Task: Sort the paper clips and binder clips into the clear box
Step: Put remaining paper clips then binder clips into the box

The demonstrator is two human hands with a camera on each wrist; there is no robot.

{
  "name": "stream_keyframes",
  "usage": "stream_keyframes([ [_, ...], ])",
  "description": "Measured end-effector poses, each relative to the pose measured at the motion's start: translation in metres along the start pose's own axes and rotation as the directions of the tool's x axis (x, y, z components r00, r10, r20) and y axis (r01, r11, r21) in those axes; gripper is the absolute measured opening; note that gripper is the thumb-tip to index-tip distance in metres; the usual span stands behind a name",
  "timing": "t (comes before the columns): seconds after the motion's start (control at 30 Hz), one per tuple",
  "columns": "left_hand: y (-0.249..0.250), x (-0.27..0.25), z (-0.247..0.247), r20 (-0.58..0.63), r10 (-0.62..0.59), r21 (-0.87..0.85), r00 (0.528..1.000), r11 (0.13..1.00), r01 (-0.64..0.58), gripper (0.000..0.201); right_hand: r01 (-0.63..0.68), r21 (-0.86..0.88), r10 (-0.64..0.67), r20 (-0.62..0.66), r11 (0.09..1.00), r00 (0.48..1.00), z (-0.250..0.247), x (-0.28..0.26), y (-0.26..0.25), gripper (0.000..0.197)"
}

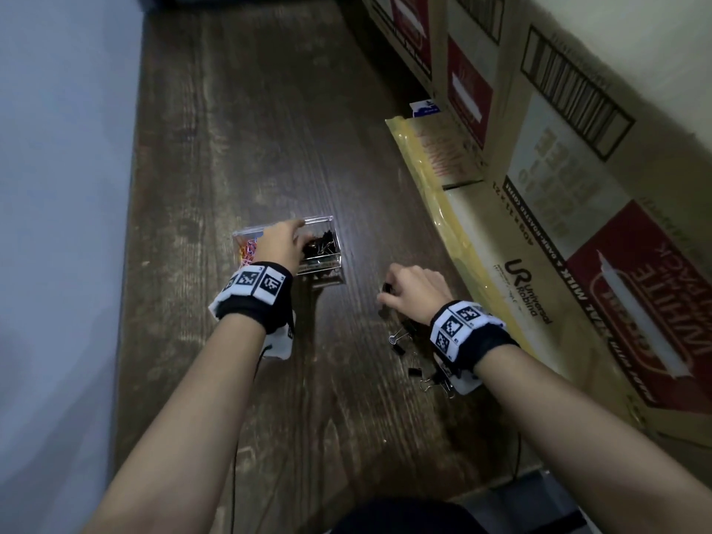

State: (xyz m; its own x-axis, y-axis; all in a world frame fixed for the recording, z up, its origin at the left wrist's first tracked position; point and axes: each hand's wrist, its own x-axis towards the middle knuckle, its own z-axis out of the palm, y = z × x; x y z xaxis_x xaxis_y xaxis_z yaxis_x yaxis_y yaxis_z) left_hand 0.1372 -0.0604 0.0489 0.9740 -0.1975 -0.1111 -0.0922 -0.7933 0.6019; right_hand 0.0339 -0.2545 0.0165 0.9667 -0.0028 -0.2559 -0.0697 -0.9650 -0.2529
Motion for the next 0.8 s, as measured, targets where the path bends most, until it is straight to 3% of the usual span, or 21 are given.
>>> stream_keyframes([
  [0.1, -0.011, -0.006, -0.006, -0.127, 0.021, -0.047, 0.992, 0.999, -0.027, 0.029, -0.003, 0.159, 0.029, -0.162, 0.987, 0.986, -0.03, 0.021, -0.028, 0.03],
  [0.17, -0.022, -0.019, -0.01, -0.17, -0.028, -0.116, 0.985, 0.993, 0.008, 0.024, 0.053, 0.111, -0.027, -0.226, 0.992, 0.974, -0.047, 0.047, -0.057, 0.034],
  [0.37, -0.055, -0.064, -0.015, -0.134, -0.145, -0.127, 0.98, 0.984, 0.128, 0.018, 0.23, -0.171, -0.235, -0.013, 0.958, 0.972, -0.048, 0.109, -0.117, 0.039],
  [0.47, -0.067, -0.072, -0.015, -0.029, -0.144, -0.058, 0.989, 0.988, 0.142, 0.019, 0.236, -0.102, -0.232, 0.05, 0.966, 0.971, -0.038, 0.114, -0.116, 0.035],
  [0.53, -0.065, -0.074, -0.009, 0.022, -0.127, -0.046, 0.992, 0.991, 0.128, 0.018, 0.235, 0.013, -0.236, 0.013, 0.972, 0.972, -0.041, 0.108, -0.107, 0.032],
  [0.6, -0.055, -0.075, 0.0, 0.067, -0.077, -0.021, 0.995, 0.997, 0.079, 0.018, 0.187, 0.133, -0.171, -0.122, 0.973, 0.978, -0.046, 0.094, -0.087, 0.028],
  [0.67, -0.039, -0.078, 0.013, 0.17, 0.003, 0.021, 0.985, 1.0, -0.007, 0.019, 0.075, 0.249, -0.019, -0.219, 0.966, 0.975, -0.048, 0.074, -0.053, 0.026],
  [0.73, -0.019, -0.079, 0.027, 0.294, 0.084, 0.058, 0.952, 0.993, -0.105, 0.022, -0.07, 0.319, 0.14, -0.203, 0.945, 0.969, -0.044, 0.049, -0.015, 0.025],
  [0.8, -0.001, -0.081, 0.046, 0.4, 0.151, 0.075, 0.904, 0.978, -0.197, 0.028, -0.192, 0.334, 0.239, -0.104, 0.923, 0.965, -0.032, 0.021, 0.016, 0.024],
])
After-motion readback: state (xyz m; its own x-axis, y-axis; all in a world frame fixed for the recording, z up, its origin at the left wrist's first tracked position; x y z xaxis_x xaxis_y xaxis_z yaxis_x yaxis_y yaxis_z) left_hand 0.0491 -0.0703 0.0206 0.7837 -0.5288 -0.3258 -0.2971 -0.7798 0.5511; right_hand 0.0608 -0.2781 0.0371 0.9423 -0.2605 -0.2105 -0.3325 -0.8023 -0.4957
